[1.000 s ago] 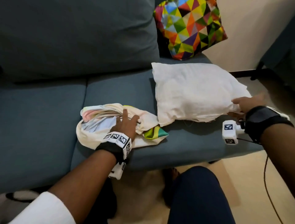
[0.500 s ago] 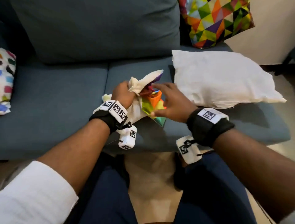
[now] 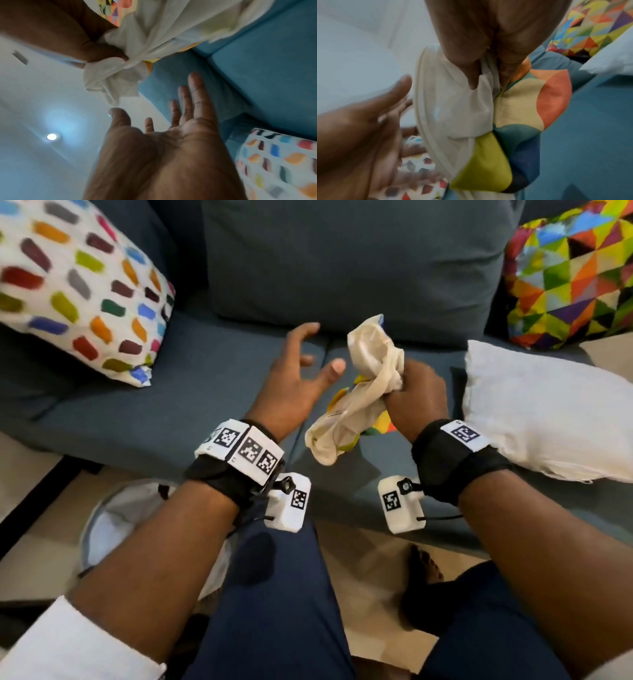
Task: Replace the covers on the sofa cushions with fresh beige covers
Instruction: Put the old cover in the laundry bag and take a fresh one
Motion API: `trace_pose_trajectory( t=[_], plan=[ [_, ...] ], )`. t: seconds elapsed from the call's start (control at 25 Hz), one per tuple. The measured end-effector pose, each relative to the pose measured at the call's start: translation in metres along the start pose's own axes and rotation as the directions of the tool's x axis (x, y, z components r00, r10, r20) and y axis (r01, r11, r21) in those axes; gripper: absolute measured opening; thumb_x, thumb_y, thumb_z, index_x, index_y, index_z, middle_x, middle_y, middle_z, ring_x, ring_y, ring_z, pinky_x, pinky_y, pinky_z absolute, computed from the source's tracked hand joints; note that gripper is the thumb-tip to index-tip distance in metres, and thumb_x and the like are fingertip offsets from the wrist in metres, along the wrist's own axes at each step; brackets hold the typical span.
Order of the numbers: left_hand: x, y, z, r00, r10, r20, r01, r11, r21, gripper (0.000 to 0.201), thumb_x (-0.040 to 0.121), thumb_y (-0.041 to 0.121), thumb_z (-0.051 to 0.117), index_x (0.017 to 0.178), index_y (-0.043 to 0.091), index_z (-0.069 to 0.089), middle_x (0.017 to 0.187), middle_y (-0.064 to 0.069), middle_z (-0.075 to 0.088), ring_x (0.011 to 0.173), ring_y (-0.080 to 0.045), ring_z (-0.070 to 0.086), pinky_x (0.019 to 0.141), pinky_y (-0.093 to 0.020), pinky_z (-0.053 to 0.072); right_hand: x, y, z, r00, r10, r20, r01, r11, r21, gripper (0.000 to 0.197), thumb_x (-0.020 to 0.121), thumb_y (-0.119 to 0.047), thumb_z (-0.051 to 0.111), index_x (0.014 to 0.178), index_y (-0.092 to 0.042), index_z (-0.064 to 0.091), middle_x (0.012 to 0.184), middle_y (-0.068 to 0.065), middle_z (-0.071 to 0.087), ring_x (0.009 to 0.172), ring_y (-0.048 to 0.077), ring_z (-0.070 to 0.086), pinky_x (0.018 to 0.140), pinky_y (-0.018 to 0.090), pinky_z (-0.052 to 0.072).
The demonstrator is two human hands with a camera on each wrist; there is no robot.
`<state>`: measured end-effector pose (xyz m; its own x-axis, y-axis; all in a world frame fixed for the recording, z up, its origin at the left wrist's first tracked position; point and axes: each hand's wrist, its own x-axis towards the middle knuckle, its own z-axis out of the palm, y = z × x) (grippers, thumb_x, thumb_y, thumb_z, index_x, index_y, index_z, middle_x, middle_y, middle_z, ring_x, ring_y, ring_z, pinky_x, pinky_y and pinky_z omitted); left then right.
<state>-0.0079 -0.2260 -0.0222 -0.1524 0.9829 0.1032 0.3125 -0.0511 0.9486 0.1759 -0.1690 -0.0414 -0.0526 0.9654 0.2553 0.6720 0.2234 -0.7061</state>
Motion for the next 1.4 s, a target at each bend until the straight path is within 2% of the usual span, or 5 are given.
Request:
trace_pose_trajectory(
  t=[0.16, 0.36, 0.56, 0.8, 1.4],
  plan=[
    [-0.063, -0.035, -0.064, 0.918, -0.370, 0.142, 0.396, 0.865, -0.308, 0.084, 0.078, 0.069, 0.061, 0.143, 0.066, 0.009, 0.138, 0.007, 0.058, 0.106, -0.024, 0.069, 0.070, -0.054, 0.060, -0.018, -0.065, 0.051, 0.985, 0.036, 0.167, -0.129, 0.798, 0.588, 0.027, 0.077, -0.006, 0.059, 0.101, -0.009, 0.072, 0.096, 0.013, 0.075, 0.090, 0.028, 0.071, 0.077, 0.050, 0.060],
    [-0.103, -0.089, -0.118, 0.923, -0.361, -0.131, 0.181, 0.711, -0.680, 0.071, 0.084, 0.035, 0.070, 0.146, 0.036, 0.038, 0.135, -0.003, 0.062, 0.115, -0.025, 0.065, 0.075, -0.047, 0.060, -0.073, -0.134, 0.132, 0.691, -0.164, 0.704, -0.452, 0.661, 0.599, 0.025, 0.093, 0.000, 0.057, 0.116, -0.001, 0.066, 0.107, 0.020, 0.072, 0.097, 0.035, 0.069, 0.083, 0.044, 0.060],
    [-0.127, -0.181, -0.186, 0.758, -0.467, -0.455, 0.436, 0.882, -0.179, 0.030, 0.079, 0.027, 0.077, 0.108, 0.019, 0.073, 0.104, 0.001, 0.075, 0.097, -0.019, 0.069, 0.094, -0.030, 0.052, -0.099, -0.157, 0.184, 0.413, -0.164, 0.896, -0.144, 0.960, 0.242, 0.059, 0.087, 0.011, 0.061, 0.136, -0.022, 0.053, 0.128, -0.004, 0.056, 0.107, 0.025, 0.064, 0.085, 0.040, 0.060],
    [-0.149, -0.273, -0.209, 0.573, -0.646, -0.504, 0.807, 0.552, 0.209, 0.026, 0.090, 0.014, 0.061, 0.115, 0.009, 0.067, 0.118, -0.010, 0.066, 0.112, -0.030, 0.062, 0.089, -0.023, 0.045, -0.096, -0.147, 0.211, 0.406, -0.024, 0.914, -0.185, 0.977, 0.108, 0.018, 0.099, -0.016, 0.059, 0.113, -0.023, 0.065, 0.121, 0.009, 0.068, 0.105, 0.026, 0.068, 0.094, 0.047, 0.052],
    [-0.180, -0.135, -0.272, 0.860, -0.415, -0.298, 0.481, 0.462, 0.745, 0.031, 0.092, 0.022, 0.058, 0.123, 0.019, 0.064, 0.122, -0.011, 0.065, 0.111, -0.031, 0.061, 0.093, -0.044, 0.051, -0.171, -0.199, 0.230, 0.292, -0.179, 0.939, 0.010, 0.983, 0.184, 0.016, 0.097, -0.011, 0.060, 0.102, -0.021, 0.071, 0.096, 0.009, 0.075, 0.090, 0.026, 0.072, 0.083, 0.043, 0.058]
  ],
)
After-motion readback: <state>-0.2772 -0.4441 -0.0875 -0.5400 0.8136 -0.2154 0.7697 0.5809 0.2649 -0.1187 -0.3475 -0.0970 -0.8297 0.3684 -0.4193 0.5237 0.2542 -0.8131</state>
